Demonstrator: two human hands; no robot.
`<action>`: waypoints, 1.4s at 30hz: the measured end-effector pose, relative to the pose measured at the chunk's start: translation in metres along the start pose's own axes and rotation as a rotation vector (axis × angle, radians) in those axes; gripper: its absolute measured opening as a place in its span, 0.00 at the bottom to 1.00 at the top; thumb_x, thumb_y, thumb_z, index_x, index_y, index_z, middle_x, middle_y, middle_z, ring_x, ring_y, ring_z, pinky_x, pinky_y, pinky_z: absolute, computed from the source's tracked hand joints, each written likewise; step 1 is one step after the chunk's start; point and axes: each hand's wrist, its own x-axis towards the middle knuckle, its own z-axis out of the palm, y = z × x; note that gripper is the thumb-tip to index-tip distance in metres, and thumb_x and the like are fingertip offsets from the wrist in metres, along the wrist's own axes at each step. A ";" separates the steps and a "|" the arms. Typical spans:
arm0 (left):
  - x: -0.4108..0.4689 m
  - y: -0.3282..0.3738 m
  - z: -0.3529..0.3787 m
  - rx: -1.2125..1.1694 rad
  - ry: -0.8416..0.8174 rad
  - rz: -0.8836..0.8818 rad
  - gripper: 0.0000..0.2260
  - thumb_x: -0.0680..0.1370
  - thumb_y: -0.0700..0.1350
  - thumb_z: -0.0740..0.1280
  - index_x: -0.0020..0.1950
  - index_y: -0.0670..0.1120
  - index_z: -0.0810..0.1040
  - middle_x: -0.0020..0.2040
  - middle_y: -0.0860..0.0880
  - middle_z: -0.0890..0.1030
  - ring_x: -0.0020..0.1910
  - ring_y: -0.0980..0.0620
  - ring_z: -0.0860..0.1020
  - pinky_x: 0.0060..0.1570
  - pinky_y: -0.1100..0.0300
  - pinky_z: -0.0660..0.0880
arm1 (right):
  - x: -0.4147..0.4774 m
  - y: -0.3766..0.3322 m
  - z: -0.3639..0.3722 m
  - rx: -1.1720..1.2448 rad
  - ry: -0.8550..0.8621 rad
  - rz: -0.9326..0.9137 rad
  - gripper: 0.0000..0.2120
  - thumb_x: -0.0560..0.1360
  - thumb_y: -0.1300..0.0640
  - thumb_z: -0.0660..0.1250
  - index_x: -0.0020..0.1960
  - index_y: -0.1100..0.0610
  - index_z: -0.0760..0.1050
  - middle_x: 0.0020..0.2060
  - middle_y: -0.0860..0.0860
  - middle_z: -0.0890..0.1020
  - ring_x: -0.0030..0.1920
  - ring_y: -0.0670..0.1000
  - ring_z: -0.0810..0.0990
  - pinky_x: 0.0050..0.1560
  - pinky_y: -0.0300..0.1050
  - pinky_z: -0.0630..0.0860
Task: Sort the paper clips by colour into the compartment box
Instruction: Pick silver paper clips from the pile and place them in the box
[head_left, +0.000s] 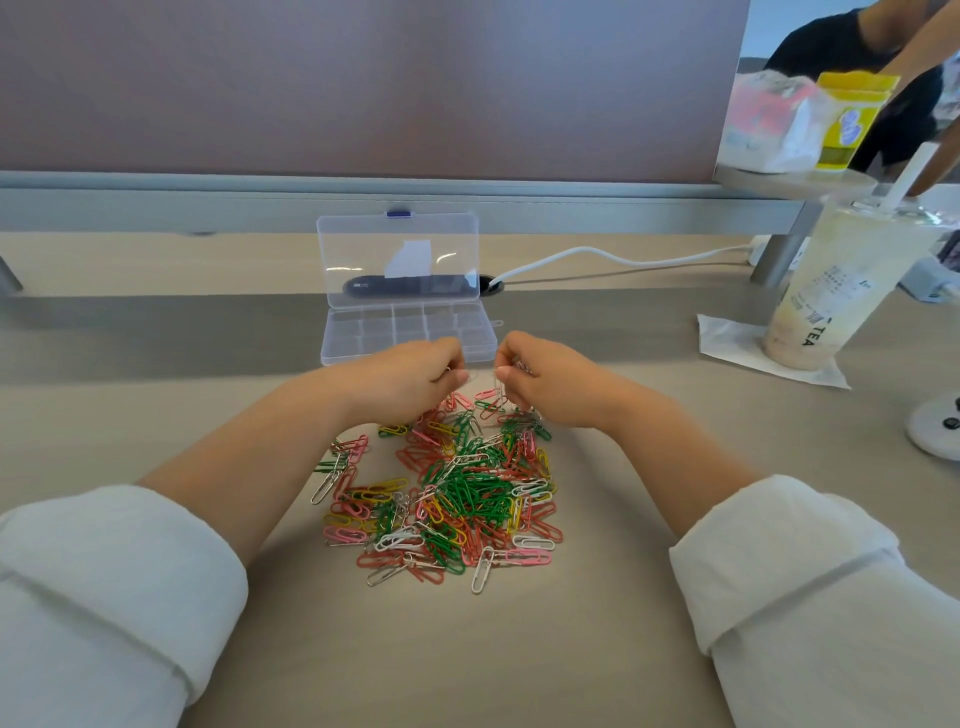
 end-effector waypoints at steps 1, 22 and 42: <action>-0.001 0.000 -0.001 -0.021 0.007 0.005 0.06 0.82 0.47 0.53 0.48 0.47 0.65 0.37 0.52 0.71 0.37 0.53 0.69 0.34 0.64 0.65 | 0.000 -0.001 0.000 0.038 0.004 -0.008 0.05 0.81 0.58 0.55 0.47 0.53 0.67 0.31 0.46 0.72 0.34 0.46 0.71 0.36 0.38 0.68; -0.001 -0.001 -0.001 -0.175 0.065 -0.024 0.13 0.82 0.48 0.51 0.39 0.50 0.68 0.35 0.52 0.69 0.35 0.54 0.68 0.34 0.63 0.64 | 0.002 0.003 -0.001 0.224 0.073 -0.084 0.12 0.80 0.59 0.55 0.40 0.50 0.70 0.29 0.45 0.75 0.22 0.40 0.67 0.26 0.29 0.64; -0.007 0.000 -0.004 -0.569 -0.061 -0.041 0.06 0.76 0.48 0.66 0.44 0.48 0.81 0.22 0.57 0.66 0.23 0.58 0.62 0.26 0.67 0.60 | 0.001 0.002 -0.002 0.440 0.067 -0.106 0.13 0.81 0.61 0.53 0.40 0.52 0.70 0.28 0.48 0.70 0.21 0.40 0.63 0.24 0.31 0.61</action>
